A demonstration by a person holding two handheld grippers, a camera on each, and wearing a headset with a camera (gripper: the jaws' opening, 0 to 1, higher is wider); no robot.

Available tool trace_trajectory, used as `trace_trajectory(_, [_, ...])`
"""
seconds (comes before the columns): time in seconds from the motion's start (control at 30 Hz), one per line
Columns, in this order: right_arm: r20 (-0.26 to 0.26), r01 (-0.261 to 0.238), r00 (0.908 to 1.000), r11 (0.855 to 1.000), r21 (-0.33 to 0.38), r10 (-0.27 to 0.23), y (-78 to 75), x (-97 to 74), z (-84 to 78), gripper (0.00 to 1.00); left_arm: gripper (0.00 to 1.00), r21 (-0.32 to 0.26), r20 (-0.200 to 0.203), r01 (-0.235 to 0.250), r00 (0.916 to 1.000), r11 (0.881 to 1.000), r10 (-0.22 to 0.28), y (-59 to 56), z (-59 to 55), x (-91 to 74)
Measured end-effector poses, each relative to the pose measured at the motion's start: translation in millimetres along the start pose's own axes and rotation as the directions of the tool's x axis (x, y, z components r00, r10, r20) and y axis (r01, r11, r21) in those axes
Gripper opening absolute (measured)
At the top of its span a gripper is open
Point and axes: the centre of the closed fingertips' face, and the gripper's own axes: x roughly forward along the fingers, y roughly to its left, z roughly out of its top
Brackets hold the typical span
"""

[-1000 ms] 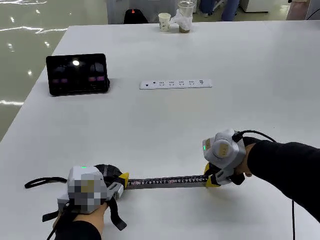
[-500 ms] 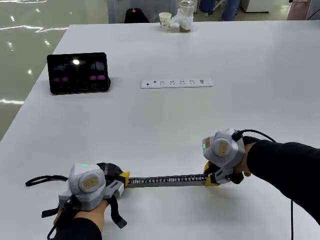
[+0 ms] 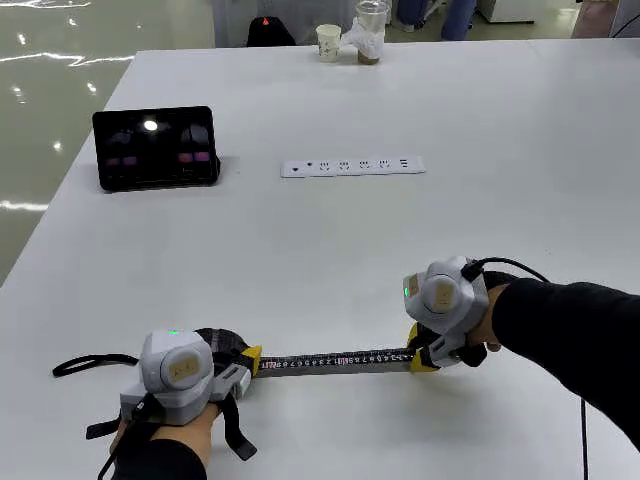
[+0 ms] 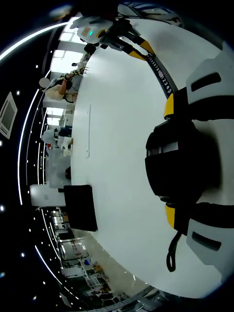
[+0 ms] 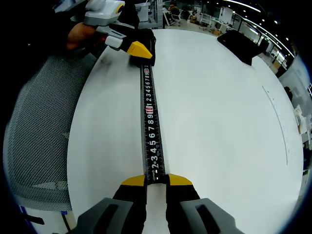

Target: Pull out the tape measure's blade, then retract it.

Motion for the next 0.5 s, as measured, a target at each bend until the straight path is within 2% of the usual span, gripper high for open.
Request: trace_trajectory(0.5, [-0.019,0.0,0.9998,1.0,-0.002,0.0,-0.6,1.9,2.8,0.12,0.63,0.002,-0.012,0.001,0.9999,1.0,-0.001,-0.3,-0.9,0.4])
